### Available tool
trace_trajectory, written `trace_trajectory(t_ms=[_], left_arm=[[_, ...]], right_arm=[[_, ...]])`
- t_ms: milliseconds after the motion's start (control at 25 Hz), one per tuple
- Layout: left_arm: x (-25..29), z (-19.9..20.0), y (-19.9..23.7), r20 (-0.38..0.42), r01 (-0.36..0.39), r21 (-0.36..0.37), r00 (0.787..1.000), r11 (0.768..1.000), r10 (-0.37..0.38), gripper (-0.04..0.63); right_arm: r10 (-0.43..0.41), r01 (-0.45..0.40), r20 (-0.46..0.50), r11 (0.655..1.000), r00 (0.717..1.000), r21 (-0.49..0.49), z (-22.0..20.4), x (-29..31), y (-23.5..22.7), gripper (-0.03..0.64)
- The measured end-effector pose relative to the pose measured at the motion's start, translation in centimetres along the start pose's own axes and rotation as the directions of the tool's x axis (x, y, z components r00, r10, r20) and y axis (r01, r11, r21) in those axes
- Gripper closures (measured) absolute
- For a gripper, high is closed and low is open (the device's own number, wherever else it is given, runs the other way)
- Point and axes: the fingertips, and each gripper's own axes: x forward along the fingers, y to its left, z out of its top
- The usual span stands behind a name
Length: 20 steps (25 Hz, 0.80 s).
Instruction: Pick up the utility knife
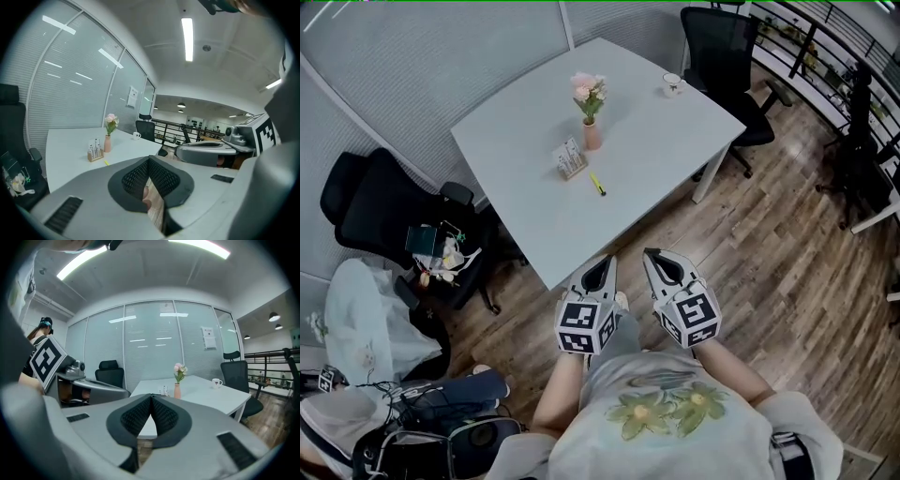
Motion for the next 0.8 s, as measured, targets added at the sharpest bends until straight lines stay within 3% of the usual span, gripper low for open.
trace_trajectory(t_ms=[400, 800], left_arm=[[6.4, 4.4, 7.6, 0.006, 0.01, 0.012, 1.0, 1.0, -0.01, 0.592], [9.0, 6.7, 14.4, 0.023, -0.007, 0.016, 1.0, 1.0, 0.006, 0.592]], right_arm=[[-0.005, 0.006, 0.021, 1.0, 1.0, -0.029, 4.0, 10.1, -3.0, 0.617], [-0.052, 0.056, 0.093, 0.997, 0.994, -0.044, 7.4, 17.0, -4.4, 0.61]])
